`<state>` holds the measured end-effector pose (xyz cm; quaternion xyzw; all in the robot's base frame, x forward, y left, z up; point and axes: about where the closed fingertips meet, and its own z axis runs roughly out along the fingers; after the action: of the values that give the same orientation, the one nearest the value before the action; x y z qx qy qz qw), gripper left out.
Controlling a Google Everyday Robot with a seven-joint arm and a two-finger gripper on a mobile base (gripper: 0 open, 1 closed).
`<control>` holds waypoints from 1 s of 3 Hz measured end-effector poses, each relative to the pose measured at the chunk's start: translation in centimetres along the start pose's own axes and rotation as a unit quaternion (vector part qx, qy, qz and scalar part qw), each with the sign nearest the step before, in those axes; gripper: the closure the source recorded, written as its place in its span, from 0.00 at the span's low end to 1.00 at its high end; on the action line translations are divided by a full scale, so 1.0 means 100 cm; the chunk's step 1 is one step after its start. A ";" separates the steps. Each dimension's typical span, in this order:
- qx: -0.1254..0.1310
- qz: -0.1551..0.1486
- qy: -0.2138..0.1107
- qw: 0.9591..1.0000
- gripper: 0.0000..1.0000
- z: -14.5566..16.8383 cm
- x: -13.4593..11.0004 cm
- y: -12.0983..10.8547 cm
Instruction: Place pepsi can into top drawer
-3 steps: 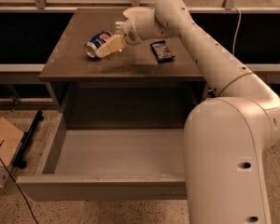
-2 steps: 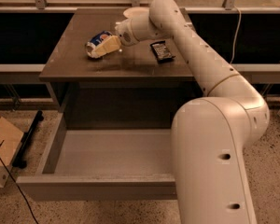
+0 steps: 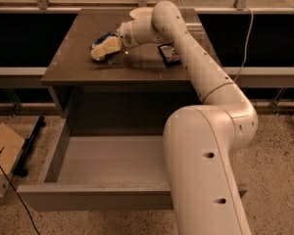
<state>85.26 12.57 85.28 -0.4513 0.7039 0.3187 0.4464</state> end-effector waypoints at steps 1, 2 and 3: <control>0.003 0.009 -0.013 1.000 0.00 0.005 -0.005 -0.004; 0.009 0.010 -0.014 1.000 0.19 0.003 -0.008 -0.006; 0.016 0.010 -0.011 1.000 0.42 -0.001 -0.009 -0.006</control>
Offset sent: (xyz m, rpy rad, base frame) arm 0.0102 -0.0057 0.0153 0.0306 -0.0113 -0.0528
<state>85.95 12.57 86.07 -0.4335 0.7083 0.3168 0.4583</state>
